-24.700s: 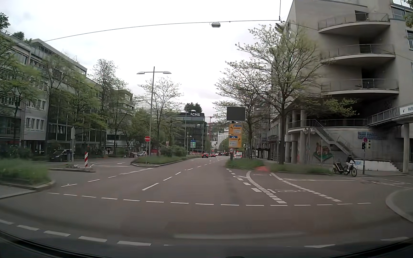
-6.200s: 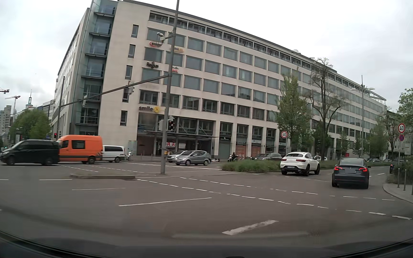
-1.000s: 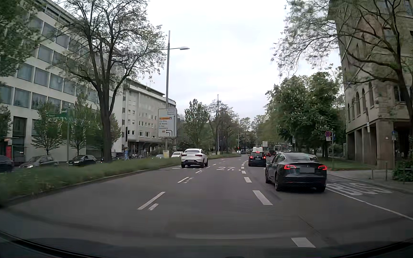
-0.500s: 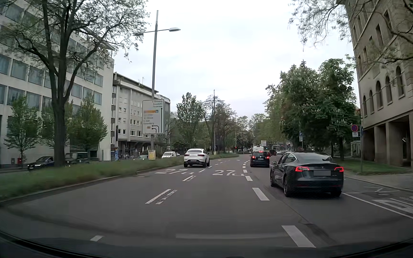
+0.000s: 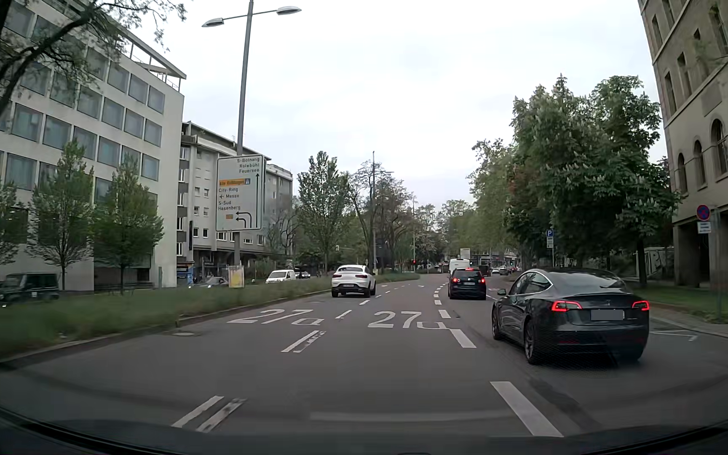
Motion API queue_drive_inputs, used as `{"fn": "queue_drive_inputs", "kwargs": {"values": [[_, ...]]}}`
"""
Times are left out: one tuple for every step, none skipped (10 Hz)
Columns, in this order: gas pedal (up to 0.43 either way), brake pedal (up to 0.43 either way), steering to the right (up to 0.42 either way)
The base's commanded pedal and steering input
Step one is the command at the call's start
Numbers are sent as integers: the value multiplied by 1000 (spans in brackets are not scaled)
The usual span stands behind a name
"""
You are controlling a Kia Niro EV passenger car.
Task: Follow the waypoints while adhering to traffic rules and regulations
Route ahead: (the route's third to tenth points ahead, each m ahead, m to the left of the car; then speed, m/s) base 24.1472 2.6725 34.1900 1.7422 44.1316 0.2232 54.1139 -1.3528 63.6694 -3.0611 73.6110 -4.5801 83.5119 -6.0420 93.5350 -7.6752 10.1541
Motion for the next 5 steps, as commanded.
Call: {"fn": "queue_drive_inputs", "kwargs": {"values": [[0,0,5],[0,0,5],[0,0,6],[0,0,14],[0,0,18]]}}
